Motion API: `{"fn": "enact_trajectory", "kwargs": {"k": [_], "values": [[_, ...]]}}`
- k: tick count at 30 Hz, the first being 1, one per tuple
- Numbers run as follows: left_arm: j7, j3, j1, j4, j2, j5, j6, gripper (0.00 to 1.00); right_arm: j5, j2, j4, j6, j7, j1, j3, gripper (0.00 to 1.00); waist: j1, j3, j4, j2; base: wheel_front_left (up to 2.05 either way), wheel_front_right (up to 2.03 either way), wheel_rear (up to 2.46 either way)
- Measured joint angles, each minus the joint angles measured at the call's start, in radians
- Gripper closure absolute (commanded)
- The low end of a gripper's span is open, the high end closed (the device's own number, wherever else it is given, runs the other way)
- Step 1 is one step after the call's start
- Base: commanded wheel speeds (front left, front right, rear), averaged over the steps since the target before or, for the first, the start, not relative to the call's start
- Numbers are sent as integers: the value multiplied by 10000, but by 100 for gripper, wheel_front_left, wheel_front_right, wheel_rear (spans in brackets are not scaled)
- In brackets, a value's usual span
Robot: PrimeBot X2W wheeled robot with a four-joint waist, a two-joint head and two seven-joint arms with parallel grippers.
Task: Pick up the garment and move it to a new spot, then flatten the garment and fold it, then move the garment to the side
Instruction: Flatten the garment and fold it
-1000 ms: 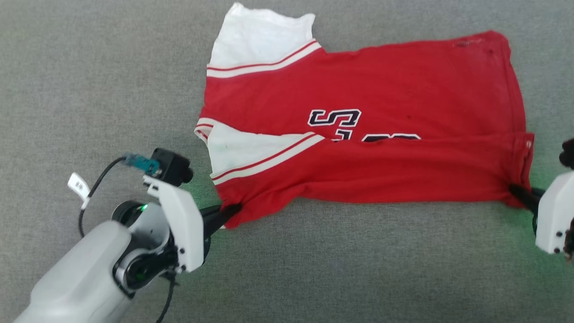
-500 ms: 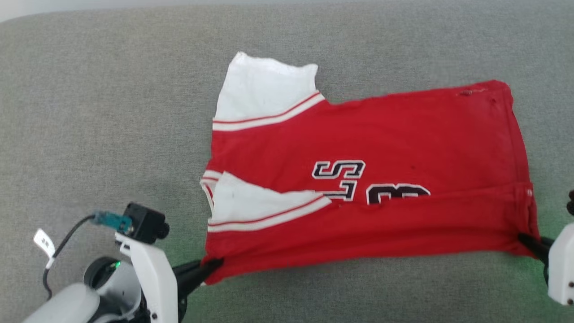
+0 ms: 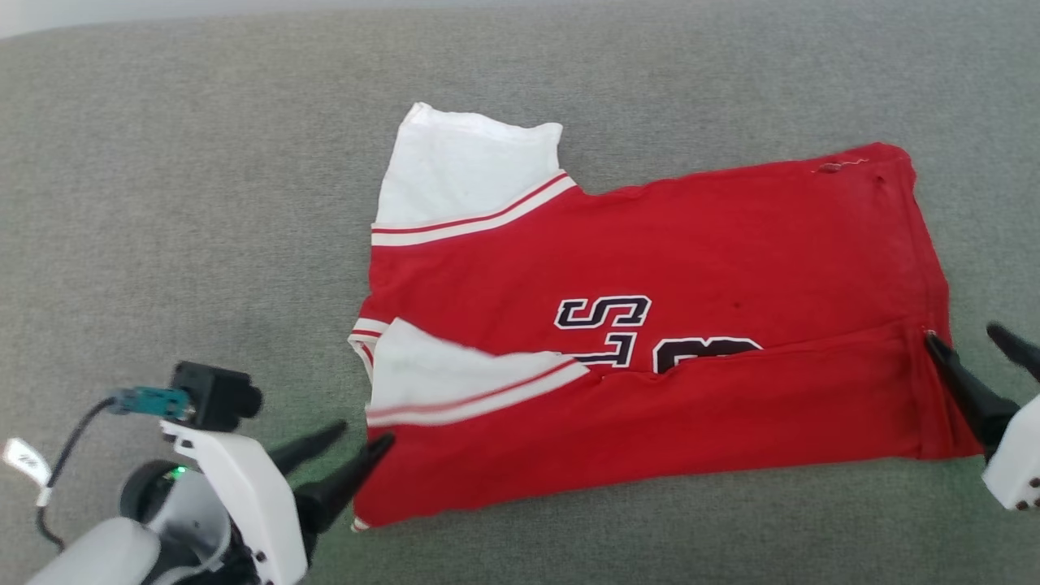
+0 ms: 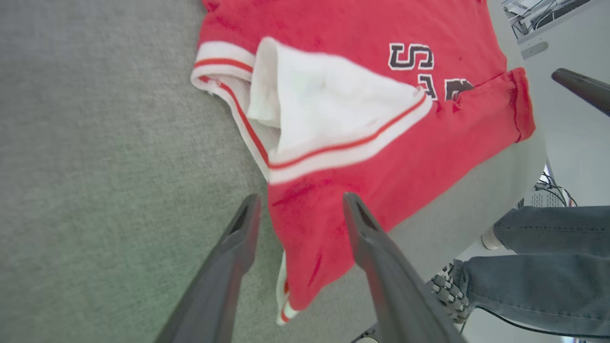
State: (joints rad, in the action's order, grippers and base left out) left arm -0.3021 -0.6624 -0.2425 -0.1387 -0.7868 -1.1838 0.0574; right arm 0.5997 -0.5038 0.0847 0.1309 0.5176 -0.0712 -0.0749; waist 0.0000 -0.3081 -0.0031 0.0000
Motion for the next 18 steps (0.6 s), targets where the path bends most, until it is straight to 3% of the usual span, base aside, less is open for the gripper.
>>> {"fn": "enact_trajectory", "kwargs": {"k": [9,18], "values": [[1620,1053,-762,715,-314,1057,527,0,-1210,796,167,2,-3492,-908,721,0,0,-99,-647,0,0,0,0],[2008,1085,-3933,3800,476,2426,284,0,-1588,1682,-357,0,-5189,-1614,1273,0,0,-260,-1622,0,0,0,0]]}}
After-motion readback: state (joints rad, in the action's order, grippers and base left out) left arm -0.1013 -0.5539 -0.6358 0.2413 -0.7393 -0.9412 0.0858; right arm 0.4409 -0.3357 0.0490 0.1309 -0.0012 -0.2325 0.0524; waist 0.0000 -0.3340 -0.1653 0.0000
